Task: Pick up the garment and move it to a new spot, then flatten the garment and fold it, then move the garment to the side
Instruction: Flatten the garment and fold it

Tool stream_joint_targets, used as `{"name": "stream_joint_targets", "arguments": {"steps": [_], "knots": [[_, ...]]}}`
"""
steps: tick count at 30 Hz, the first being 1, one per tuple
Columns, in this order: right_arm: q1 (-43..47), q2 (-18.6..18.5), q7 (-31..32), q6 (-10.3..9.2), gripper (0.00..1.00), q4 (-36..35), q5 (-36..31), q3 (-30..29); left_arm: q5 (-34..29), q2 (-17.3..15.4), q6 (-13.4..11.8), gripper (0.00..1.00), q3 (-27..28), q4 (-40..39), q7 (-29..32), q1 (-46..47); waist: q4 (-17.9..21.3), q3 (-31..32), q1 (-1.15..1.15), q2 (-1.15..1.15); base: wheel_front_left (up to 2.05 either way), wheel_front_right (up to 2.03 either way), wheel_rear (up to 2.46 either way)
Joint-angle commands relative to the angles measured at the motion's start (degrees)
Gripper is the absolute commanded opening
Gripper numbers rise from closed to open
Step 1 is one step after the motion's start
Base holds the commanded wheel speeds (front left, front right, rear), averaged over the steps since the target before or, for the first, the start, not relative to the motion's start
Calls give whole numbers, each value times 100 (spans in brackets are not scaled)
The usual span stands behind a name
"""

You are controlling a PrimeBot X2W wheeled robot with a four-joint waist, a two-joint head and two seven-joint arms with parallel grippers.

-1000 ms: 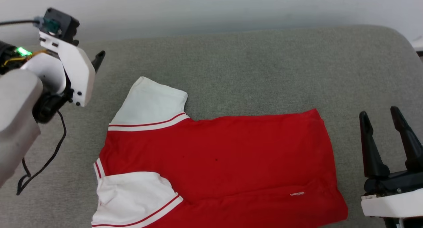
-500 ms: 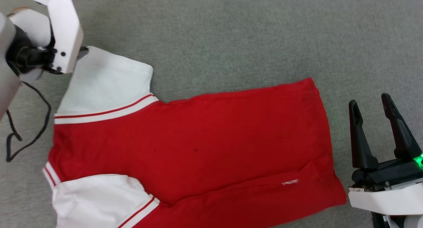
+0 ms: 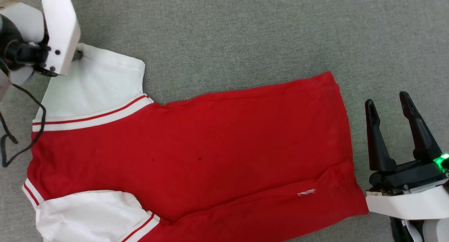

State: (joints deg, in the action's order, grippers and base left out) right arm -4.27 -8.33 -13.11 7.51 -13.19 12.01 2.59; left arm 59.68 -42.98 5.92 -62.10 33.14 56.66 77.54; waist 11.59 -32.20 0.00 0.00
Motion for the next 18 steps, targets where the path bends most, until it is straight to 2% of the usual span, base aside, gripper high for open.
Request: {"name": "stream_joint_targets", "arguments": {"steps": [1,5,10,14,18], "knots": [[-53,-44,-37,-5,100,31,-22,-16,20,153,23,0,-228,47,31,-434,-13,41,0,0,0,0,0],[-106,-135,-36,-5,100,119,-54,-58,0,76,54,0,-172,-2,-166,-386,-73,264,0,0,0,0,0],[-355,-446,148,-5,100,149,-111,-178,-12,105,109,0,-136,-81,-572,-402,-212,751,0,0,0,0,0],[-713,-866,701,-4,100,107,-121,-153,-71,122,135,0,-232,-265,-894,-535,-368,1160,0,0,0,0,0],[-1156,-1443,1664,-5,100,262,124,171,-86,139,142,0,-362,-541,-1114,-646,-539,1461,0,0,0,0,0]]}}
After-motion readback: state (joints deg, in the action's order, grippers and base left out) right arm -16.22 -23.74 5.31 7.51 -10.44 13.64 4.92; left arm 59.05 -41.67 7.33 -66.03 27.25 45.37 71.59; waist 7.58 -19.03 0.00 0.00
